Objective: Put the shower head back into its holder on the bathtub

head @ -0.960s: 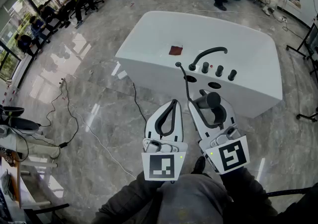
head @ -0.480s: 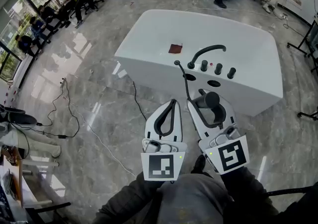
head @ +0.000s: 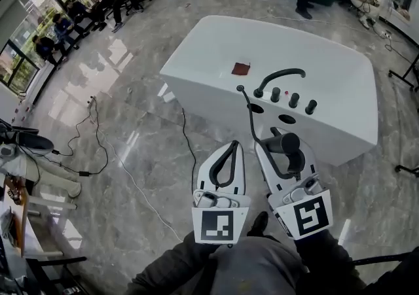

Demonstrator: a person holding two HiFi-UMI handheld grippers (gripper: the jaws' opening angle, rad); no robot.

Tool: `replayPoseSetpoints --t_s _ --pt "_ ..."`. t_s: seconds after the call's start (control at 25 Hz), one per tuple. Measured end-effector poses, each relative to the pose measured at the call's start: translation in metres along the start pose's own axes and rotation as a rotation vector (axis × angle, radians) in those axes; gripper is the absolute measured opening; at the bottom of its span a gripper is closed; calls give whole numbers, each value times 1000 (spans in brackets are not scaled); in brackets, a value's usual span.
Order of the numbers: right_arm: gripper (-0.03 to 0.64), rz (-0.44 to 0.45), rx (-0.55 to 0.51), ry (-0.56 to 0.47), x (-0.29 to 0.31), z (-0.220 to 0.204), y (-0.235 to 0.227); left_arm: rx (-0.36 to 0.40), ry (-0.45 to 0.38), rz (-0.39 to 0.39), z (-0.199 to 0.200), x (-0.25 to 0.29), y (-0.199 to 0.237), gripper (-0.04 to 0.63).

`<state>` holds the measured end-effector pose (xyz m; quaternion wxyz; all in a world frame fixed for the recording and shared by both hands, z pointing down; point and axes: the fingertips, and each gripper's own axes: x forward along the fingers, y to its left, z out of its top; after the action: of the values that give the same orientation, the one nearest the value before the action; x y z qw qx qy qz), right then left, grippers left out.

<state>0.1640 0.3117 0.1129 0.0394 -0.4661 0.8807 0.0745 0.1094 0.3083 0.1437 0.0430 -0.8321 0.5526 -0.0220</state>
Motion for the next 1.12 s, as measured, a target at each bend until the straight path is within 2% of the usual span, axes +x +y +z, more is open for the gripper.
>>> replayPoseSetpoints --t_s 0.24,0.44,0.76,1.12 --pt "135 34 -16 -6 -2 3 -4 -3 19 38 -12 -3 -3 3" --pt "137 35 -3 -11 16 -4 -10 -23 39 61 -29 12 19 3" --pt "136 3 -1 14 56 -16 -14 -37 25 35 -44 52 63 3" --pt "135 -4 -8 37 89 -22 -16 -67 22 12 -55 83 90 3"
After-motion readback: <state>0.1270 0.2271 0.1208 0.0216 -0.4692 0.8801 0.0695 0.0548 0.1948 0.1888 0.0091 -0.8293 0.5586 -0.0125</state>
